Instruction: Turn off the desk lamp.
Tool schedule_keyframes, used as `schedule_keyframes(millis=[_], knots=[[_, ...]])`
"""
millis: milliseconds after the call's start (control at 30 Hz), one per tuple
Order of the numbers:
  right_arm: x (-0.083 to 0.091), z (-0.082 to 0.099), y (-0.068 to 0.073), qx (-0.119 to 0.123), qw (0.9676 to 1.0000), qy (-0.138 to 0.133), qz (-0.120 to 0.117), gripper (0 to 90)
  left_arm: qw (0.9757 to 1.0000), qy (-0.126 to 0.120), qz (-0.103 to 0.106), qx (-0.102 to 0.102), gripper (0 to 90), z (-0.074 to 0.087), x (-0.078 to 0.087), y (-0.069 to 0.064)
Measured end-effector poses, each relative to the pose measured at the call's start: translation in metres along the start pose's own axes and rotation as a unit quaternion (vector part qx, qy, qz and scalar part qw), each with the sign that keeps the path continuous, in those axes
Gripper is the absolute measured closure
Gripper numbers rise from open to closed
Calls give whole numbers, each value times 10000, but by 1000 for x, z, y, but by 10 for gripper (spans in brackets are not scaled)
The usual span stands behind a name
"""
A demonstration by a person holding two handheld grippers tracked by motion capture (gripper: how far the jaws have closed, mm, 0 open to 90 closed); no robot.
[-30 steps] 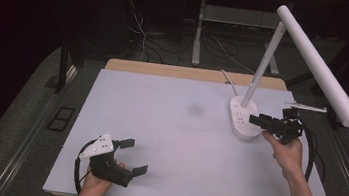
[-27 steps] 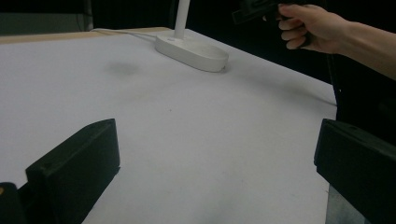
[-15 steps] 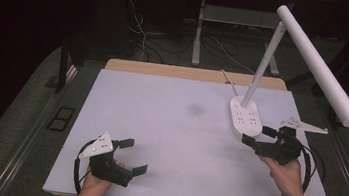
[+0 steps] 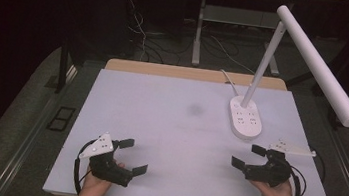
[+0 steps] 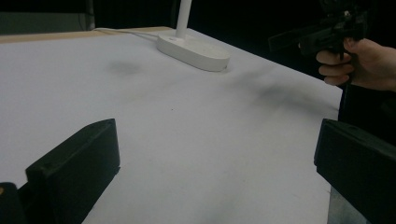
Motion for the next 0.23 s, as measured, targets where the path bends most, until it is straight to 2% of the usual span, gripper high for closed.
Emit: schedule_keyframes(millis=[33, 233], knots=[[-1, 6, 2, -28, 10000, 11, -16, 6, 10000, -7, -4, 8, 0, 0, 0, 0], [-4, 16, 5, -17, 9999, 103, -43, 6, 10000, -5, 14, 6, 0, 0, -1, 0]])
Point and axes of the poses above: each handheld gripper's, and its own axes: x roughly backward along the jaws, z roughly out of its underside, y roughly to its left, the point moved 1 cm from there along -x, roughly forward along the jaws, and after that the axes turned 3 degrees about z, right-handed, at the moved point
